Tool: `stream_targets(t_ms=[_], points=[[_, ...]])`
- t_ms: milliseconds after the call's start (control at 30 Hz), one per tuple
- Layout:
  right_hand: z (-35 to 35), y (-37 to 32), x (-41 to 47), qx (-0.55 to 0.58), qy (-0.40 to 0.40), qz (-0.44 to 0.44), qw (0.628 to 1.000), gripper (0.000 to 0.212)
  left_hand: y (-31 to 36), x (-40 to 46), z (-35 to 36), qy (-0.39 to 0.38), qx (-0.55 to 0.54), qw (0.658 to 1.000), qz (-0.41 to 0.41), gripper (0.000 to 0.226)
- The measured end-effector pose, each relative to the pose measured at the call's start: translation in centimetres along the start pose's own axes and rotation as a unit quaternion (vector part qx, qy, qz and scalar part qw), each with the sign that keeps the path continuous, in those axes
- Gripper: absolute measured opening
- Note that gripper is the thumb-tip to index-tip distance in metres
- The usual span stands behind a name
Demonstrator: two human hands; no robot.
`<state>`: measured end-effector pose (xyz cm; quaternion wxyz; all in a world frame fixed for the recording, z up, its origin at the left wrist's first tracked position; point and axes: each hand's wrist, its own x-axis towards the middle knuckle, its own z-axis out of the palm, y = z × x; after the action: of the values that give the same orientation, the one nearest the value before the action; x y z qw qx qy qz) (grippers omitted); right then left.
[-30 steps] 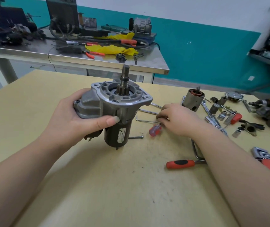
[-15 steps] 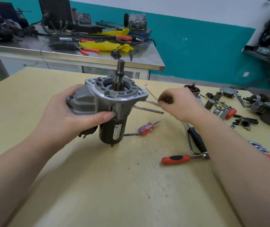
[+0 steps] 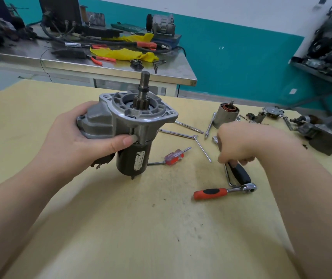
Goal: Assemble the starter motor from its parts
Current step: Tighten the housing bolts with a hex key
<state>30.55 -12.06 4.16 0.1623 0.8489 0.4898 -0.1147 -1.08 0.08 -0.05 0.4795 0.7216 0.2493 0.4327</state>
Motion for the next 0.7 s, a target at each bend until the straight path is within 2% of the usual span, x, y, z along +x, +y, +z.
stream_targets(t_ms=[67, 100, 267, 467, 633, 700], points=[[0.9, -1.2, -0.9, -0.007, -0.052, 0.004, 0.999, 0.006, -0.1, 0.1, 0.0, 0.001, 0.002, 1.0, 0.0, 0.078], [1.4, -1.8, -1.0, -0.016, -0.053, 0.004, 0.998, 0.003, -0.1, 0.1, 0.1, 0.001, 0.001, 1.0, -0.001, 0.079], [2.2, -3.9, -0.4, -0.075, 0.033, -0.013, 0.997, 0.017, -0.1, 0.1, 0.1, -0.009, -0.005, 1.0, -0.005, 0.074], [2.2, -4.3, 0.2, -0.064, 0.054, 0.024, 0.996, 0.014, -0.2, 0.2, 0.0, -0.011, 0.003, 1.0, -0.001, 0.073], [1.6, -3.6, 0.3, -0.014, 0.081, 0.024, 0.996, 0.017, -0.2, 0.3, 0.1, -0.013, -0.008, 1.0, -0.001, 0.071], [0.0, -2.1, -0.3, 0.083, 0.12, 0.011, 0.989, 0.02, -0.2, 0.3, 0.0, -0.009, -0.013, 1.0, -0.001, 0.069]])
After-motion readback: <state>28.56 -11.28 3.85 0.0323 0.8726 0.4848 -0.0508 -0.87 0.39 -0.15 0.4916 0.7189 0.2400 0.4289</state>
